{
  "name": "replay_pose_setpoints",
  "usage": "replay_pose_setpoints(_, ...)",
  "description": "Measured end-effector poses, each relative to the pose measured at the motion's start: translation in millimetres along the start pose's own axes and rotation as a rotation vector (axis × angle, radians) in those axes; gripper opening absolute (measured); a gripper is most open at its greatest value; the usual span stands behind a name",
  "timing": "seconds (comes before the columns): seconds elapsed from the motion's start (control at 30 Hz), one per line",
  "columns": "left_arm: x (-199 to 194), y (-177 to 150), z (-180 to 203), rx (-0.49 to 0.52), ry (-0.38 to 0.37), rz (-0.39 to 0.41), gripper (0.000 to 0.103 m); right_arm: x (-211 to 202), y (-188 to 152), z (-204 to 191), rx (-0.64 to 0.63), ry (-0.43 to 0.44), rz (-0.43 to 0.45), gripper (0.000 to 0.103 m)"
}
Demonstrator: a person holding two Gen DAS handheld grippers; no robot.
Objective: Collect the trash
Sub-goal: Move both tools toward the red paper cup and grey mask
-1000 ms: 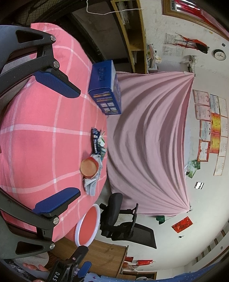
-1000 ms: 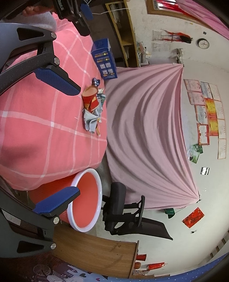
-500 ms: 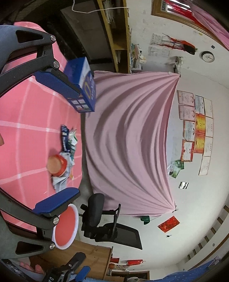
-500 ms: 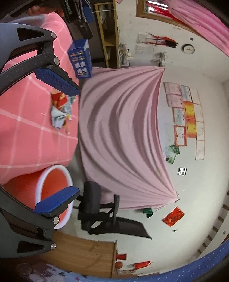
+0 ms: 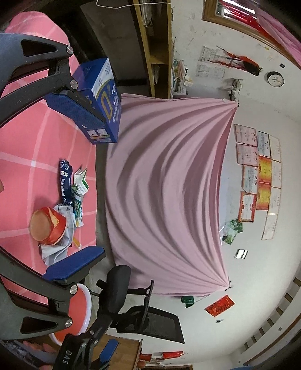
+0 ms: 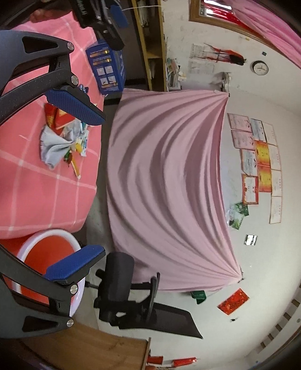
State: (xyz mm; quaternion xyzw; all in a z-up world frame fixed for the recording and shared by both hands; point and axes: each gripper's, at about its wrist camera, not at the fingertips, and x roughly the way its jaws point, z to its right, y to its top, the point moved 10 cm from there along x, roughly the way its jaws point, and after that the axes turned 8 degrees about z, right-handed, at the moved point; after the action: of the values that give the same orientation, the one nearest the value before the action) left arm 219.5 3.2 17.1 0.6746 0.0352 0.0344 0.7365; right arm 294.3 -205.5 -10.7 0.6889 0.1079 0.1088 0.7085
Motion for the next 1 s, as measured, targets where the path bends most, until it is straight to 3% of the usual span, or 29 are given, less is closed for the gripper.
replay_pose_setpoints(0.37, 42, -23, 1, -0.023, 0.047, -0.132, 0.099, 47, -18, -1, -0.045, 0.023, -0.105, 0.103)
replay_pose_setpoints(0.57, 48, -48, 3, -0.054, 0.053, -0.267, 0.099, 56, -37, -2, -0.061, 0.078, -0.168, 0.103)
replay_pose_setpoints(0.73, 54, -75, 4, -0.116, 0.076, -0.39, 0.099, 58, -50, -4, -0.011, 0.174, -0.235, 0.103)
replay_pose_setpoints(0.83, 58, -88, 5, -0.152, 0.073, -0.448, 0.099, 65, -65, 0, 0.013, 0.197, -0.328, 0.103)
replay_pose_setpoints(0.9, 61, -94, 5, -0.183, 0.063, -0.482, 0.098, 67, -72, -2, 0.042, 0.228, -0.366, 0.084)
replay_pose_setpoints(1.0, 62, -101, 7, -0.215, 0.035, -0.517, 0.086, 71, -82, -4, 0.054, 0.25, -0.418, 0.076)
